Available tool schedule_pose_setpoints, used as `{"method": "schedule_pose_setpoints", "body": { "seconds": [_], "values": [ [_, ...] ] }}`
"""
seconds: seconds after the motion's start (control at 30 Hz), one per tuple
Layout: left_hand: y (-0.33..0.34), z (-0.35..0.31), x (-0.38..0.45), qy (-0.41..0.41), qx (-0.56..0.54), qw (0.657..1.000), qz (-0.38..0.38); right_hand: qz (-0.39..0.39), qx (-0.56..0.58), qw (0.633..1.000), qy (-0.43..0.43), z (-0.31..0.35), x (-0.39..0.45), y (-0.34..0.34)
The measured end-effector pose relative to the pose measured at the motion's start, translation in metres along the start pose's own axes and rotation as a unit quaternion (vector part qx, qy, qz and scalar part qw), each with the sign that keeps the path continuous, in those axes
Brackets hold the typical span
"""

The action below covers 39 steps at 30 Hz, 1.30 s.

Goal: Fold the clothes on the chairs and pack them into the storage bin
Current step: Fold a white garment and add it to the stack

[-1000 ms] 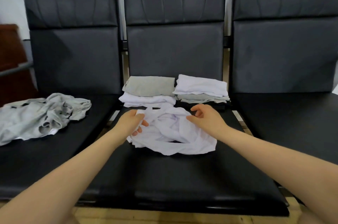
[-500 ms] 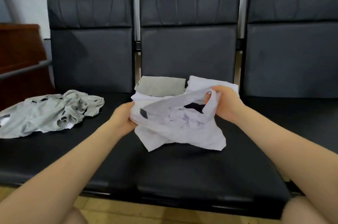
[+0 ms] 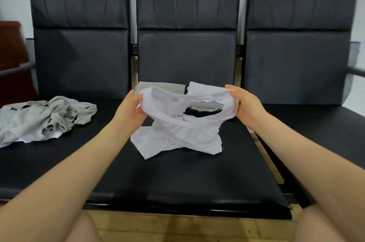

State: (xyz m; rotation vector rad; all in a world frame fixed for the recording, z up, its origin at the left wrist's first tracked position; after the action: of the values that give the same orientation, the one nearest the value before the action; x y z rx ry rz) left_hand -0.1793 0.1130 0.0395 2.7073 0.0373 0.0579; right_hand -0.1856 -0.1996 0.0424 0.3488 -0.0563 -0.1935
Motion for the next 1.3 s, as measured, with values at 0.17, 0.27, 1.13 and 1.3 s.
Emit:
{"method": "schedule_pose_setpoints", "body": {
  "seconds": [0.17, 0.27, 1.13, 1.3],
  "values": [
    [-0.010, 0.028, 0.012, -0.010, 0.359, 0.933, 0.012, -0.058, -0.373, 0.915, -0.141, 0.000, 0.000, -0.014],
    [-0.021, 0.056, 0.008, -0.054, 0.454, 0.889, 0.016, -0.048, -0.500, 0.853, -0.140, -0.019, -0.001, -0.019],
    [-0.007, -0.010, -0.005, -0.081, -0.078, 0.993, 0.047, 0.049, 0.063, 0.992, 0.101, -0.006, 0.006, 0.014],
    [0.012, -0.053, 0.002, -0.031, -0.045, 0.997, 0.056, 0.068, 0.227, 0.968, 0.082, 0.039, 0.010, 0.035]
  ]
}}
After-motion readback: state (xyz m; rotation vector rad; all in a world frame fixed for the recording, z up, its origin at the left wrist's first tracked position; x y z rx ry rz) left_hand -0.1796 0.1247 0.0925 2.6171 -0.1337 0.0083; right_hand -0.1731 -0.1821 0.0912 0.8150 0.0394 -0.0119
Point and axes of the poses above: each hand's wrist, its own x-axis towards the middle knuckle, its own y-axis out of the palm, z = x × y, the point moved 5 cm from there along x, towards the middle knuckle, and after that the axes turned 6 degrees about x, right-handed, at the moved point
